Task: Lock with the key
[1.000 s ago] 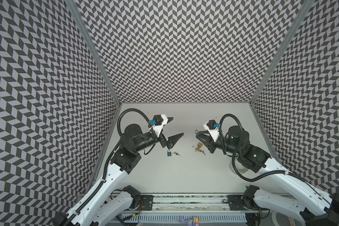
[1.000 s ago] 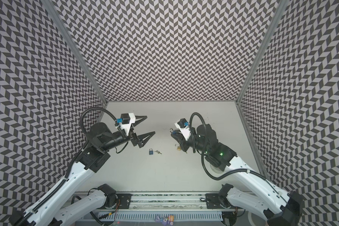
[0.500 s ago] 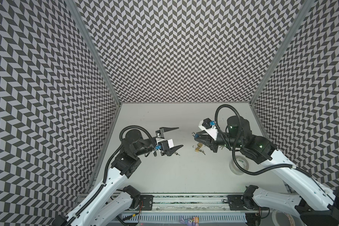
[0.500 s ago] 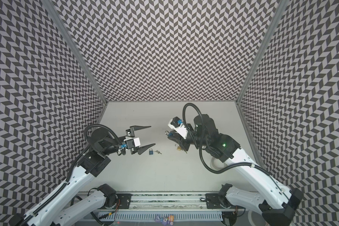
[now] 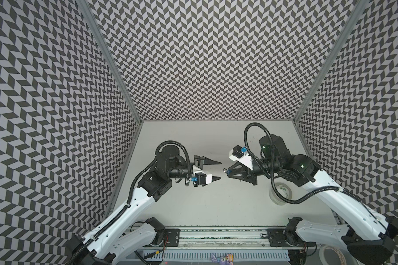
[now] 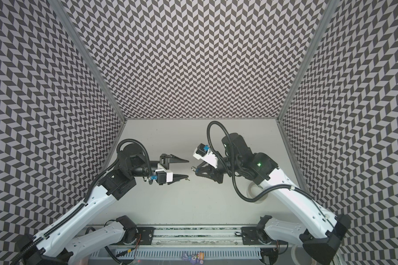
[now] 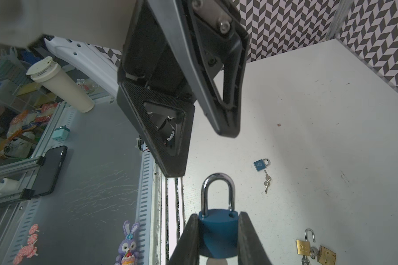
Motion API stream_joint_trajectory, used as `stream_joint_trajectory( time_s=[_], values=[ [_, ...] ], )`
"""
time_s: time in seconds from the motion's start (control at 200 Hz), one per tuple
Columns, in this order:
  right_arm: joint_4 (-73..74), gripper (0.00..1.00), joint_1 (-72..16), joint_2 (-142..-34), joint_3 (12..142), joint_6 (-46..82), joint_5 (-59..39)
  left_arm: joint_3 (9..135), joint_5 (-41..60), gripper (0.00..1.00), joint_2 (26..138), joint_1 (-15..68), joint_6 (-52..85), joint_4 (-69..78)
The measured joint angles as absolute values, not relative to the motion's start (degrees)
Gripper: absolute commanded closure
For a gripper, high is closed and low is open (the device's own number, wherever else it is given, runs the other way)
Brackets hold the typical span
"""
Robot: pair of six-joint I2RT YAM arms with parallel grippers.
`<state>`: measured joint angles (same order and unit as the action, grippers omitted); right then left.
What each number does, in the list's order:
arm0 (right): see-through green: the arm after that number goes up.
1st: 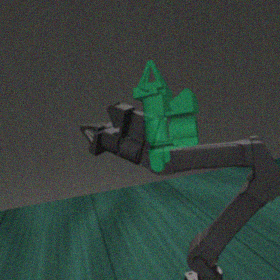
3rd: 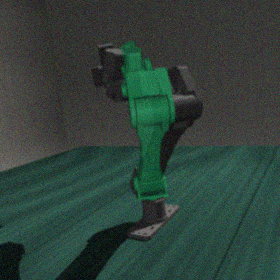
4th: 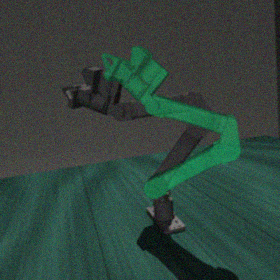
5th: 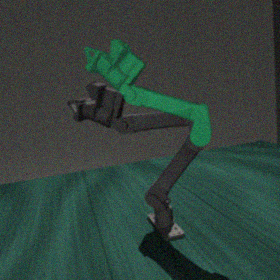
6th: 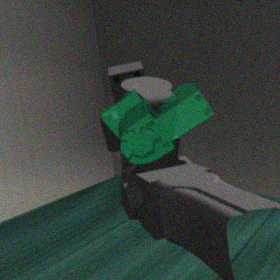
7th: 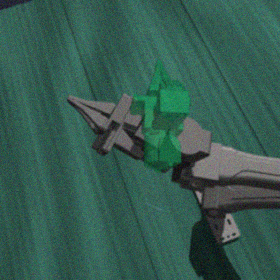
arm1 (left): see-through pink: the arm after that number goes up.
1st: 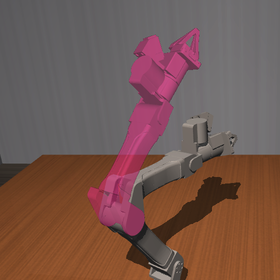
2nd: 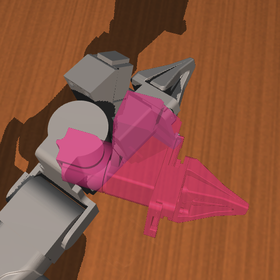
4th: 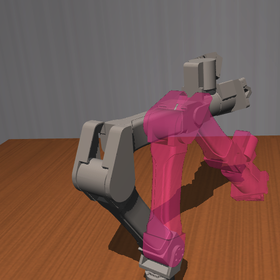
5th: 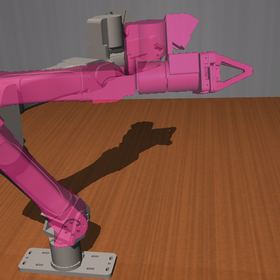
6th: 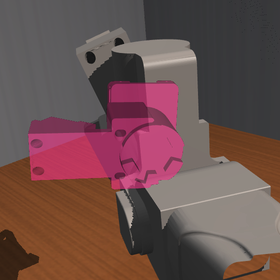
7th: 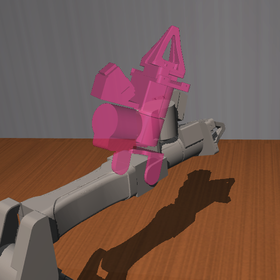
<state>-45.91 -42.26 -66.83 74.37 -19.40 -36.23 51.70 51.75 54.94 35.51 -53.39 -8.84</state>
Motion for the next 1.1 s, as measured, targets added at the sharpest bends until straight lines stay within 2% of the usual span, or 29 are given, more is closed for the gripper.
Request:
stream_joint_trajectory(
  time_s=[0.055, 0.345, 0.596, 0.836, 1.101],
  values=[
    [-46.0, 1.00, -42.3, -67.2, 74.5, -19.4, -36.8, 52.0, 52.1, 0.55, 55.5, 35.7, -54.3, -9.7],
    [-46.3, 1.00, -42.3, -69.1, 74.8, -19.4, -39.1, 52.9, 53.1, 0.57, 56.9, 36.8, -56.2, -12.2],
    [-46.3, 1.00, -42.3, -69.4, 74.9, -19.2, -40.2, 53.5, 53.5, 0.70, 58.1, 37.8, -57.8, -14.0],
    [-46.3, 1.00, -42.3, -69.4, 74.9, -19.0, -40.8, 53.5, 53.7, 0.72, 58.7, 37.9, -58.6, -15.1],
    [-46.3, 1.00, -42.3, -69.5, 74.9, -18.9, -40.8, 53.6, 53.6, 0.79, 58.7, 38.0, -58.9, -15.1]
  ],
)
